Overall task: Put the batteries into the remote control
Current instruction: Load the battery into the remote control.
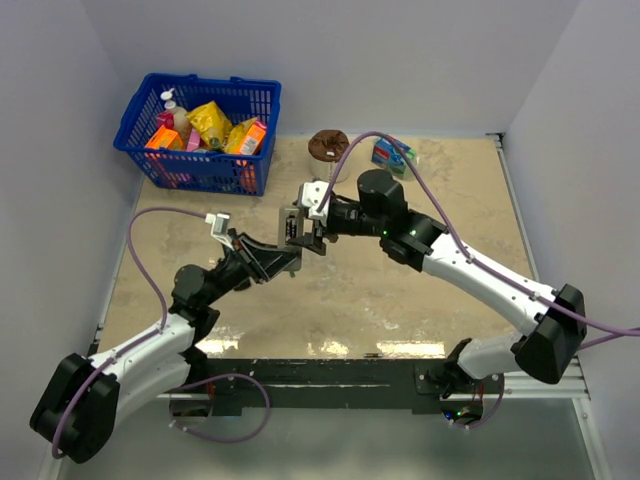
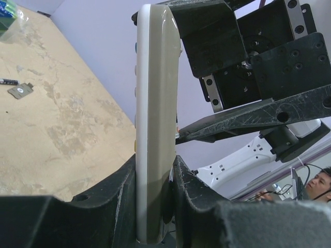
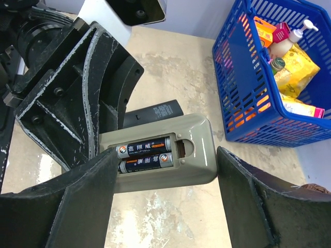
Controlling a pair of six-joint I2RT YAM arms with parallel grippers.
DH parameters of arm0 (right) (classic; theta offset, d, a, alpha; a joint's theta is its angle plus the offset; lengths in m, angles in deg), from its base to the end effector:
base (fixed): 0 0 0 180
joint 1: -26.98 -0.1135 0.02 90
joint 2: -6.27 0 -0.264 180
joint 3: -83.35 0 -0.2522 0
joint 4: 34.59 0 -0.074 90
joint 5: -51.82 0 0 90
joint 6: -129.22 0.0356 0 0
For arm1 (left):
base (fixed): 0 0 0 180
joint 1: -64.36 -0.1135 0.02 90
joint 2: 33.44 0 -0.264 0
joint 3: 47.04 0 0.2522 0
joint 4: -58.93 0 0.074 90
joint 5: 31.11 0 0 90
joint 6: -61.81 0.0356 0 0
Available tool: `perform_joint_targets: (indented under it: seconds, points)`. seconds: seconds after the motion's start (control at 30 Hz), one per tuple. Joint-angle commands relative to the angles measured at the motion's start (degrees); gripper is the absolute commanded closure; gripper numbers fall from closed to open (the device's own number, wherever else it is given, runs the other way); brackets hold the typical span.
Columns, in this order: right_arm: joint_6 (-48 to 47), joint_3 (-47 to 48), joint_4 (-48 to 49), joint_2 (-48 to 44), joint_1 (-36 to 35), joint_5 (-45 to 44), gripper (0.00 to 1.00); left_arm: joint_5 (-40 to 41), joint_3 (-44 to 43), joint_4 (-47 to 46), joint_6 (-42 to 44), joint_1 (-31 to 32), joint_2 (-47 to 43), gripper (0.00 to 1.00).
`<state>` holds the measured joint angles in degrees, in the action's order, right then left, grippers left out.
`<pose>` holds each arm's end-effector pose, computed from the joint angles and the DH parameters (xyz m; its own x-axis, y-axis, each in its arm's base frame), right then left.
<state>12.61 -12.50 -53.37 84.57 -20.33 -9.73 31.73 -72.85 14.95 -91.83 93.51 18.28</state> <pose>0.2045 0.2467 0.3742 0.2948 -0.2612 -0.9192 -0.9272 0.1542 -0.3413 0.1526 -0.1037 0.2433 -0.6076 -0.5739 -0.5490 0.6034 0.1158 -0.7890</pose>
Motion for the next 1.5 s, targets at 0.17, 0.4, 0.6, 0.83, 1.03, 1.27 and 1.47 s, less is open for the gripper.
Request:
perform_joint_targets:
  seconds: [0.17,0.4,0.6,0.83,1.03,1.27,1.47]
  points:
    - [2.4,5.5,-2.0,4.8,-0.3,-0.8,0.48,-6.0,-5.3,-6.6,3.2,0.4,-0.4,1.00]
    - [5.3,10.8,-9.7,9.6,-0.2,-0.1,0.59,-8.5,-9.4,2.2,10.4,0.5,-1.9,1.00]
    - [7.0,13.5,-15.2,12.6,1.1,2.4,0.74,-9.6,-12.8,14.1,20.2,0.4,-4.6,1.00]
    - [8.8,12.8,-15.1,14.2,4.4,10.6,0.82,-8.9,-10.2,8.7,17.4,-0.5,-7.6,1.00]
    - [9.9,11.8,-11.1,14.2,5.0,18.5,0.72,-10.3,-3.7,-14.8,3.1,-1.6,-2.6,1.00]
    - [10.4,12.4,-9.1,10.7,5.6,17.8,0.53,-8.3,-5.2,-5.0,7.7,-1.9,-3.5,1.00]
    - [13.2,10.7,-4.0,4.2,7.8,13.6,0.33,-5.5,-5.9,6.5,12.7,-2.2,-5.1,1.00]
